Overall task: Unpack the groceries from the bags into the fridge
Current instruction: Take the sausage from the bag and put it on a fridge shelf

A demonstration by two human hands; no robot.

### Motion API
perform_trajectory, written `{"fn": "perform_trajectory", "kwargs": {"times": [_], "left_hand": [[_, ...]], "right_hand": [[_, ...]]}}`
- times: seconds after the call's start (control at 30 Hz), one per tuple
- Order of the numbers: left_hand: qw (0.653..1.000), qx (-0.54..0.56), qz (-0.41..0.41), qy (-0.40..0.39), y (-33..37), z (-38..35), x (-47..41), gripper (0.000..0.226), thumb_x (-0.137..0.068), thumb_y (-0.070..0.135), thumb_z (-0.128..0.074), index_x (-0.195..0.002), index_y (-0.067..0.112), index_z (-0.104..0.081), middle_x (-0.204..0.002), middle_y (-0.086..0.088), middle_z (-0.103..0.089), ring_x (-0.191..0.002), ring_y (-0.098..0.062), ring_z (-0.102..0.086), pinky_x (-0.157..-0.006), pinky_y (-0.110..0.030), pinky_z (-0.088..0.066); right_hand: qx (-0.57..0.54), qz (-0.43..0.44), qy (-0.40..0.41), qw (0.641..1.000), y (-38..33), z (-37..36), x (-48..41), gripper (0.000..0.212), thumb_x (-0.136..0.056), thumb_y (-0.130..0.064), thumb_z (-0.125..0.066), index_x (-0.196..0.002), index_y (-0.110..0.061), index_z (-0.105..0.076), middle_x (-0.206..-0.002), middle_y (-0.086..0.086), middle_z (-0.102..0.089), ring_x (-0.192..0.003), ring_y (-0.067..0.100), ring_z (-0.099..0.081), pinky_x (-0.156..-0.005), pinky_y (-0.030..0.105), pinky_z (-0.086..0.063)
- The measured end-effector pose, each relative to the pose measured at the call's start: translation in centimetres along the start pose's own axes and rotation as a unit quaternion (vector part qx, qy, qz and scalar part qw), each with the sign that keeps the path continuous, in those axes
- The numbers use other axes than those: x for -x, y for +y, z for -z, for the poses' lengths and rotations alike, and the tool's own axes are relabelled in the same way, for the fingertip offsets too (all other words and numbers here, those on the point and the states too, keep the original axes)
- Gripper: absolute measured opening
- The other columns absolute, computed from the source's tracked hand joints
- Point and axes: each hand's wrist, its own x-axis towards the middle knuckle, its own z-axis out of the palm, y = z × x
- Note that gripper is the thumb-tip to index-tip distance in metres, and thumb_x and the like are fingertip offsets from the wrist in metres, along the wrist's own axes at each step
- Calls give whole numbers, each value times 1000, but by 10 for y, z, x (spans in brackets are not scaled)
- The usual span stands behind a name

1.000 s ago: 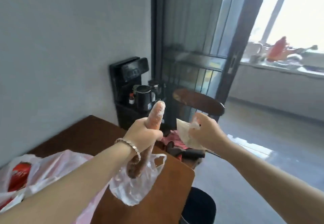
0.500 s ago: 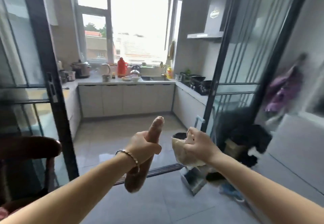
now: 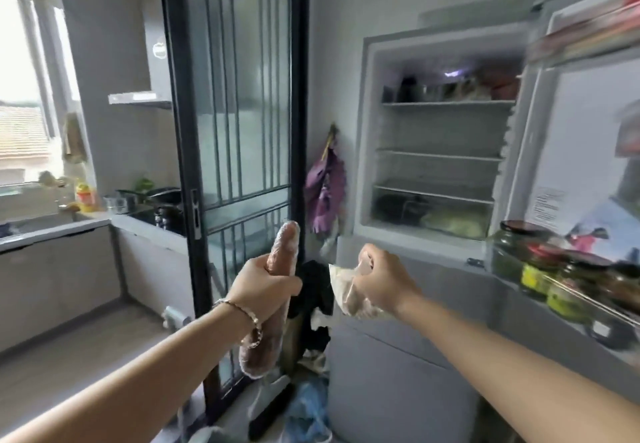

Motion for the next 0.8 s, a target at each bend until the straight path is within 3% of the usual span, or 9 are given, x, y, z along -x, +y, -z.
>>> {"fn": "perform_trajectory", "kwargs": {"times": [0.13,0.33,0.4,0.5,0.57,0.63,0.8], "left_hand": [[996,51,-38,-55,27,-57,-100,13,-73,2,-66,-67,10,-58,-58,0,-55,-56,-16,-52,-53,-23,-40],[983,83,-95,-130,75,-155,-236,14,-65,6,-71,-63,11,-58,-55,1,-53,-55,-16,-50,-58,-25,-42],[981,88,-107,-138,88,-186,-269,15,-65,7,-71,-66,11,-56,-56,1,-52,-54,-16,-49,-55,-24,-41],[975,94,-129,-152,108,-239,-323,15,-72,4,-67,-68,12,-56,-60,-1,-54,-58,-18,-51,-56,-25,-42],[970,98,-152,-160,116,-273,-355,9,-73,3,-66,-73,8,-58,-64,-3,-57,-61,-20,-53,-58,-26,-43],[967,90,-179,-155,128,-302,-386,10,-72,4,-65,-80,3,-60,-67,-5,-58,-63,-21,-54,-61,-30,-47],[949,17,-297,-108,175,-357,-463,16,-72,9,-63,-81,20,-55,-72,1,-60,-69,-19,-56,-60,-27,-44]], "right_hand": [[-10,-82,84,993,45,26,-77,21,-82,-4,-36,-65,-17,-34,-67,-1,-43,-59,14,-35,-53,28,-27],[-11,-164,166,972,116,86,-179,20,-80,0,-44,-66,-14,-42,-68,1,-47,-58,13,-42,-44,22,-32],[-22,-176,193,965,145,104,-205,8,-84,-2,-46,-80,-8,-51,-79,4,-55,-65,12,-46,-51,21,-35],[-29,-191,246,950,194,131,-252,11,-82,-3,-50,-92,-1,-55,-87,8,-61,-68,14,-50,-53,20,-37],[-26,-188,288,939,225,146,-284,4,-83,-3,-52,-82,-7,-50,-79,3,-56,-68,15,-48,-52,21,-34],[-30,-175,328,928,245,164,-317,12,-84,-2,-51,-79,-11,-46,-75,0,-50,-68,16,-47,-51,22,-32],[-26,-103,424,899,268,211,-420,8,-86,0,-49,-88,-7,-47,-81,7,-52,-72,21,-46,-54,27,-28]]}}
